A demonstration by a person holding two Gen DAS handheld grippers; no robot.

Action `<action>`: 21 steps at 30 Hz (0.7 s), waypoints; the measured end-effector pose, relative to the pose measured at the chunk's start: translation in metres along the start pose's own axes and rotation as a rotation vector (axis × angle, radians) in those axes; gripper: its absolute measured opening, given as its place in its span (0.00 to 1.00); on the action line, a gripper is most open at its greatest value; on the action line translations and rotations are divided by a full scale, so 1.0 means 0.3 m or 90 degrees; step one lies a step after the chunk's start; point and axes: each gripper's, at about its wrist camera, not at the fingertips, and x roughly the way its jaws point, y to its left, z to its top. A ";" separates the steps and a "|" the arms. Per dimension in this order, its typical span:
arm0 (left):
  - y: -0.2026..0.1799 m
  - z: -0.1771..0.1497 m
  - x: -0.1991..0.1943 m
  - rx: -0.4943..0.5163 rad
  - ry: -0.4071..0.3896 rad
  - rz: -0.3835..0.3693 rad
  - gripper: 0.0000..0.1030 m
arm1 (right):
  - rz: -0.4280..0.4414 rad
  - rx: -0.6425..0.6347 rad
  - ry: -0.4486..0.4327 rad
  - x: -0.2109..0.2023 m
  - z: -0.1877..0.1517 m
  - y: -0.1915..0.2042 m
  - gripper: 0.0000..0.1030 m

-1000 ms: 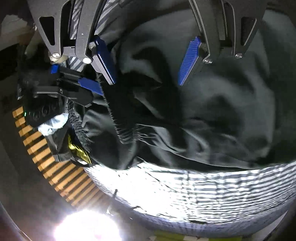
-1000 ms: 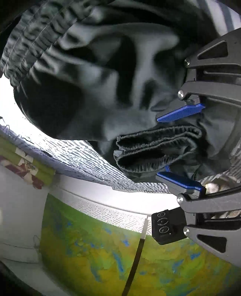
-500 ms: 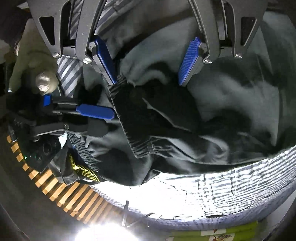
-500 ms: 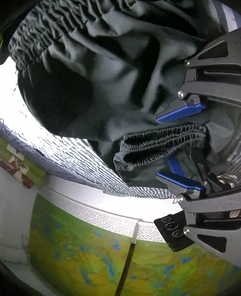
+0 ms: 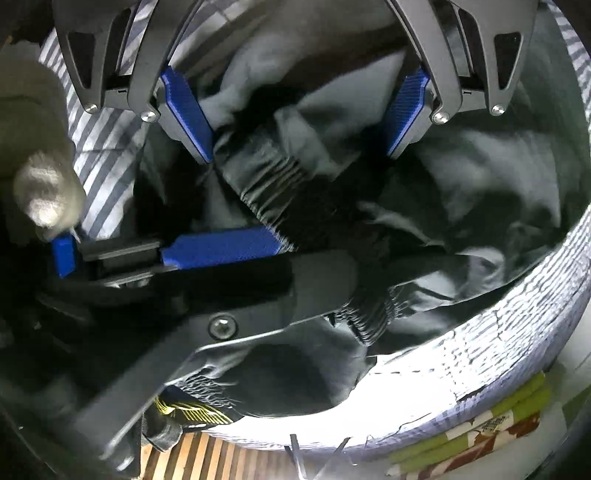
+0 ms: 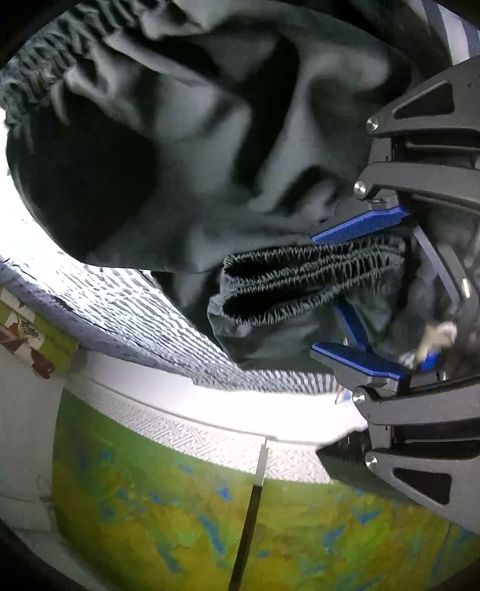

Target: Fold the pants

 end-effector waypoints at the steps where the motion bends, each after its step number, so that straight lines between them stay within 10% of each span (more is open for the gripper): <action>1: 0.004 0.002 0.001 -0.008 0.000 -0.006 0.87 | 0.007 0.009 0.005 0.005 -0.001 -0.010 0.51; 10: 0.065 0.032 -0.034 -0.093 -0.023 -0.062 0.85 | 0.056 0.034 0.008 0.044 0.008 0.011 0.51; 13: 0.066 0.031 -0.012 -0.101 -0.021 -0.046 0.55 | 0.060 0.035 0.009 0.035 0.004 0.012 0.51; 21: 0.130 0.011 -0.057 -0.138 -0.039 -0.058 0.34 | 0.070 0.028 0.001 0.011 0.017 0.035 0.51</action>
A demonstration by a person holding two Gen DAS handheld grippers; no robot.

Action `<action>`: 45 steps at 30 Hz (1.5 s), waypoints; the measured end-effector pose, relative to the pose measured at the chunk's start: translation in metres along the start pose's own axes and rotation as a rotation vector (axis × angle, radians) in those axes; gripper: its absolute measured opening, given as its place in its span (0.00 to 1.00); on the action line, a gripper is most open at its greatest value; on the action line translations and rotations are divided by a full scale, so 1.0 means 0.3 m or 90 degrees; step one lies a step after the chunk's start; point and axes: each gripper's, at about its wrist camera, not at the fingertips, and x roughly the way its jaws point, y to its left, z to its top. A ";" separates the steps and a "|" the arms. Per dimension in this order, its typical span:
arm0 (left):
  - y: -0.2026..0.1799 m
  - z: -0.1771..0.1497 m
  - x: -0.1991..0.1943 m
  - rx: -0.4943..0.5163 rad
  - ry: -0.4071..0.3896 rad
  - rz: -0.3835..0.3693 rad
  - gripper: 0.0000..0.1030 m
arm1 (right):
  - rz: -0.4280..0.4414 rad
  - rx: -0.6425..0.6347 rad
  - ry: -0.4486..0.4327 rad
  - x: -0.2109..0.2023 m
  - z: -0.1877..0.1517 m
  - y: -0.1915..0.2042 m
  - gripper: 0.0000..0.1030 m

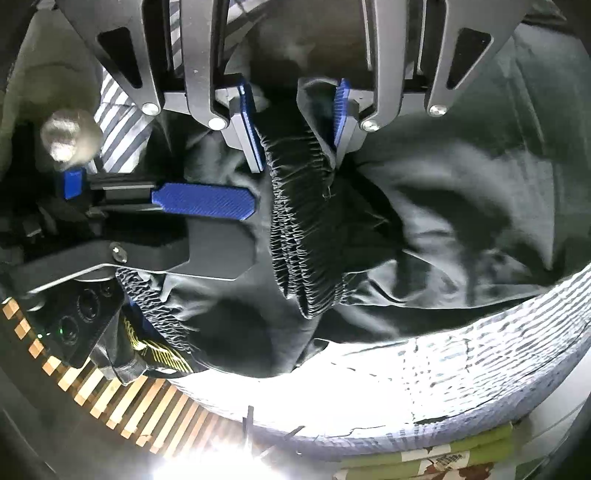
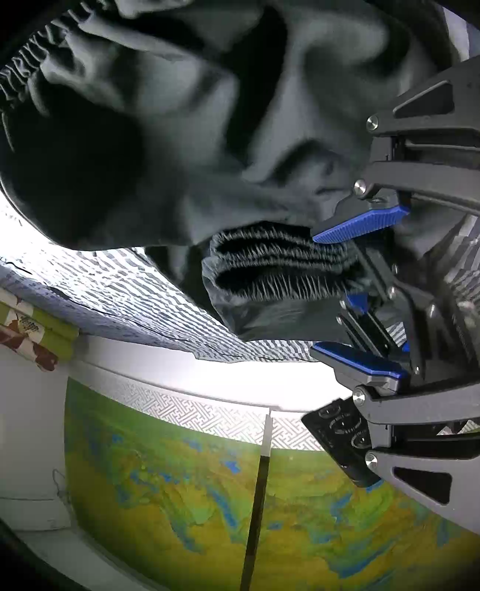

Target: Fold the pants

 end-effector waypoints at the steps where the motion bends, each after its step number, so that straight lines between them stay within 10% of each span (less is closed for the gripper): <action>1: 0.009 0.000 -0.007 -0.009 -0.001 -0.006 0.33 | -0.007 -0.001 -0.006 -0.005 0.001 -0.002 0.51; 10: 0.117 0.011 -0.099 -0.100 -0.051 -0.086 0.33 | -0.011 -0.020 0.002 -0.021 -0.001 -0.013 0.53; 23: 0.062 -0.031 -0.070 -0.070 -0.034 -0.101 0.46 | -0.087 -0.084 0.009 0.084 -0.020 0.042 0.67; 25: 0.070 -0.042 -0.077 -0.076 -0.013 -0.094 0.66 | -0.107 -0.094 0.018 0.109 -0.023 0.043 0.50; 30: 0.177 -0.137 -0.253 -0.096 -0.058 -0.061 0.70 | -0.161 -0.144 0.014 0.122 -0.028 0.076 0.17; 36: 0.468 -0.322 -0.518 -0.184 -0.119 0.074 0.72 | -0.234 -0.287 0.007 0.111 -0.005 0.225 0.14; 45: 0.702 -0.424 -0.652 -0.282 -0.153 0.115 0.72 | -0.297 -0.292 -0.004 -0.025 0.123 0.262 0.14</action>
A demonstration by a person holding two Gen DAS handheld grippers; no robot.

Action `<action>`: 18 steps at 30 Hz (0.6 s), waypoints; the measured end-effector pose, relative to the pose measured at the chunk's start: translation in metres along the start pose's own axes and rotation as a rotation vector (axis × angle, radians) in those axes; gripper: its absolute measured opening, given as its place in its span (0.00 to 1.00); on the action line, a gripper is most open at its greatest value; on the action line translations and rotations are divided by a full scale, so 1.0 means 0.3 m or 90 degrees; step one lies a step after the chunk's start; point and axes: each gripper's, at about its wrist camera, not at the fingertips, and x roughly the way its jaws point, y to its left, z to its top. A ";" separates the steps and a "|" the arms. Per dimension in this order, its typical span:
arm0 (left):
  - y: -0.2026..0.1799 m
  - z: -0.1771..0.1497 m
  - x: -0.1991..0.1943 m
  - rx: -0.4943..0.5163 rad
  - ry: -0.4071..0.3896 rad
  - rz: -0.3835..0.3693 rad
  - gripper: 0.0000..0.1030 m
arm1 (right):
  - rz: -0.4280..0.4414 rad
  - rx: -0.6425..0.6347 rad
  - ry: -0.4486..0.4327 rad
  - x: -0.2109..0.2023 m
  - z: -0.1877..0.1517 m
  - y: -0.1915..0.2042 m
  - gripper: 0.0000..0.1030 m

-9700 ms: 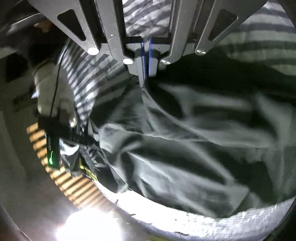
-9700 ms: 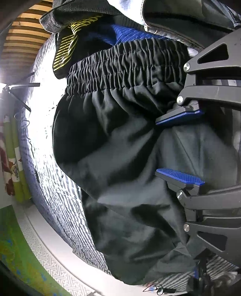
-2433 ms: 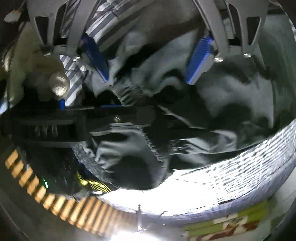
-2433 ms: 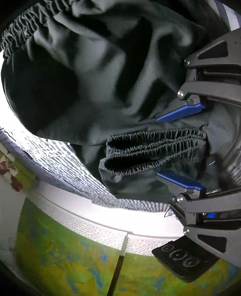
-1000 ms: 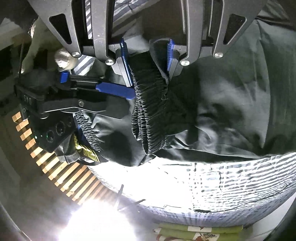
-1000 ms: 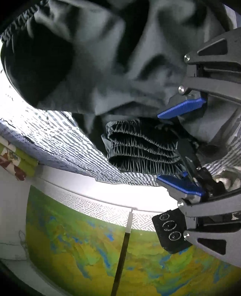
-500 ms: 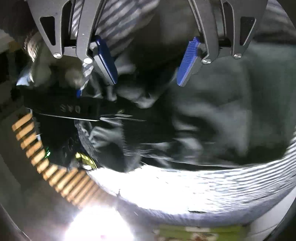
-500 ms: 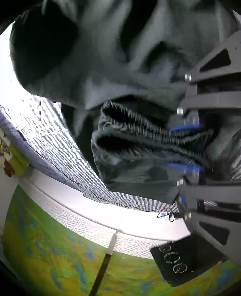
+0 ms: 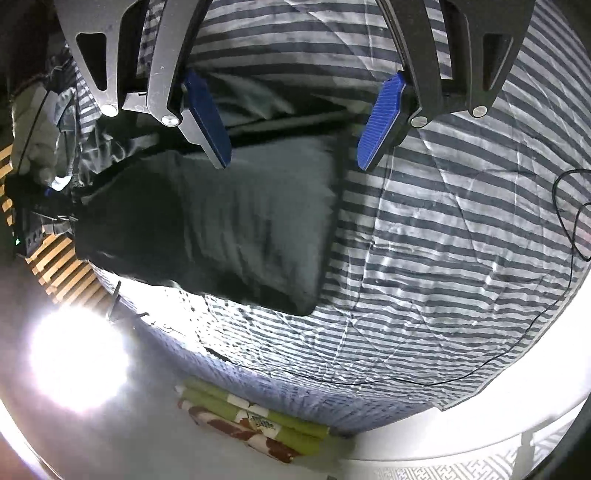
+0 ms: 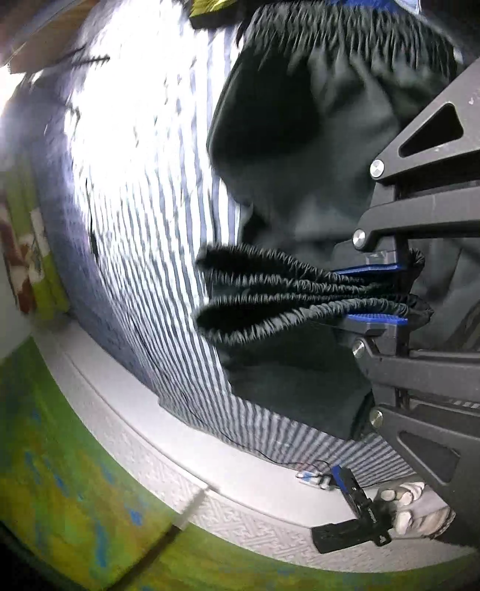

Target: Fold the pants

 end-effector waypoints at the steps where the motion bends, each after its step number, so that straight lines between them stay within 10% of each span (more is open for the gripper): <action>1: -0.003 0.005 0.005 0.003 0.000 -0.001 0.72 | -0.004 0.015 0.000 -0.007 -0.001 -0.032 0.14; 12: -0.209 0.044 0.193 0.071 0.058 -0.029 0.72 | -0.031 0.113 0.032 0.038 -0.091 -0.252 0.18; 18: -0.384 0.154 0.282 0.134 0.057 -0.057 0.72 | -0.076 0.051 -0.078 -0.192 -0.052 -0.250 0.48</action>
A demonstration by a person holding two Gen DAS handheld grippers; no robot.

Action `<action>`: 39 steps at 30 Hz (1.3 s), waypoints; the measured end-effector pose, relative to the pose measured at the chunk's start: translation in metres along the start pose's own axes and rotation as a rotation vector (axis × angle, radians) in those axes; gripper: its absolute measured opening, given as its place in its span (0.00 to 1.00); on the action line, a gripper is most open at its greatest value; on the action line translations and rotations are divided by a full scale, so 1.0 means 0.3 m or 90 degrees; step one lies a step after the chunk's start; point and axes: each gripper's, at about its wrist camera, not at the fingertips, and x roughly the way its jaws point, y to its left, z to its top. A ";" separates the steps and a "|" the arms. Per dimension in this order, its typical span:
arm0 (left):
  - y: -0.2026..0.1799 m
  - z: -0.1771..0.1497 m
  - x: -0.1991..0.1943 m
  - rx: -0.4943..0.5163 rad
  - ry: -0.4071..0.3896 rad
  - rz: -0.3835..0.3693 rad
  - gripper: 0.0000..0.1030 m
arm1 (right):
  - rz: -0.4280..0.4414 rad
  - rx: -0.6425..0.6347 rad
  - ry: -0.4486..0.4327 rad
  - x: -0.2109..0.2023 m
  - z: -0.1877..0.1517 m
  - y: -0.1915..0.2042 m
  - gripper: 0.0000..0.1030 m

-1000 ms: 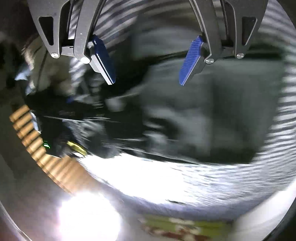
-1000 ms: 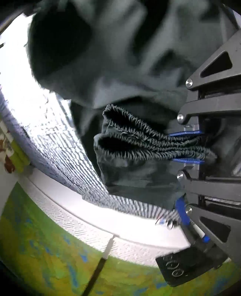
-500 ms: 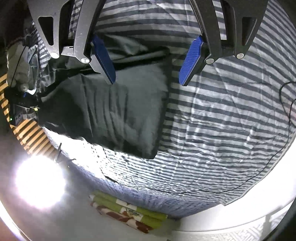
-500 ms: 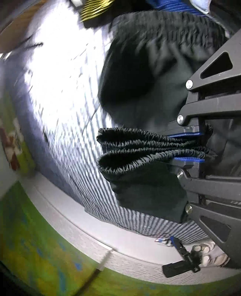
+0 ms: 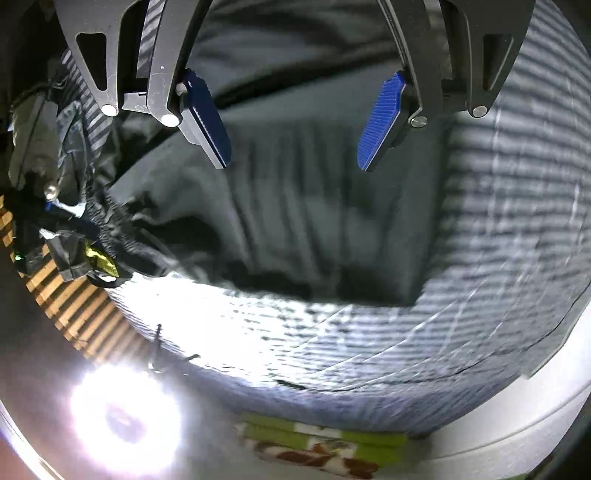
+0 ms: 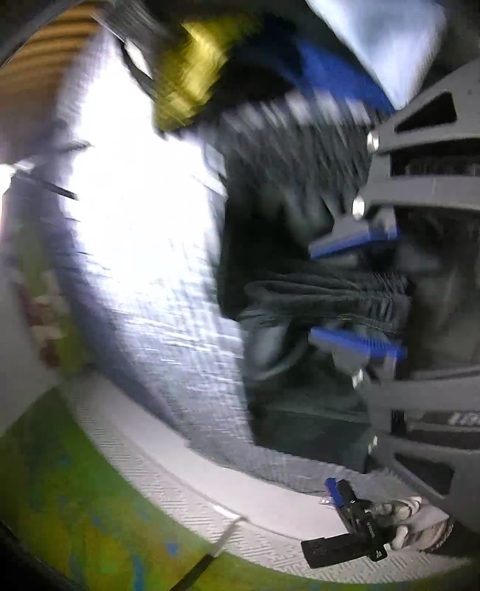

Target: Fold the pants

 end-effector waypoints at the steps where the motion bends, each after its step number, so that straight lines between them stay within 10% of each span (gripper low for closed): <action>1: -0.012 0.026 0.020 0.003 0.001 -0.003 0.72 | -0.009 0.005 -0.025 -0.038 0.020 -0.028 0.49; 13: 0.122 0.112 0.329 -0.074 0.049 0.051 0.72 | -0.137 -0.001 0.077 0.158 0.124 -0.228 0.57; 21: 0.086 0.105 0.360 -0.024 0.034 0.057 0.83 | -0.057 0.024 0.084 0.160 0.088 -0.322 0.62; 25: 0.068 0.092 0.360 -0.009 0.025 0.076 0.85 | -0.046 0.030 0.084 0.160 0.072 -0.298 0.27; 30: 0.060 0.083 0.357 -0.005 0.021 0.078 0.85 | -0.079 -0.004 0.015 0.002 0.065 -0.247 0.13; 35: 0.040 0.084 0.366 0.001 0.020 0.086 0.87 | -0.212 -0.060 0.062 0.084 0.041 -0.233 0.20; 39: 0.065 0.100 0.328 -0.028 0.020 0.058 0.86 | -0.170 -0.035 -0.006 -0.039 0.064 -0.202 0.39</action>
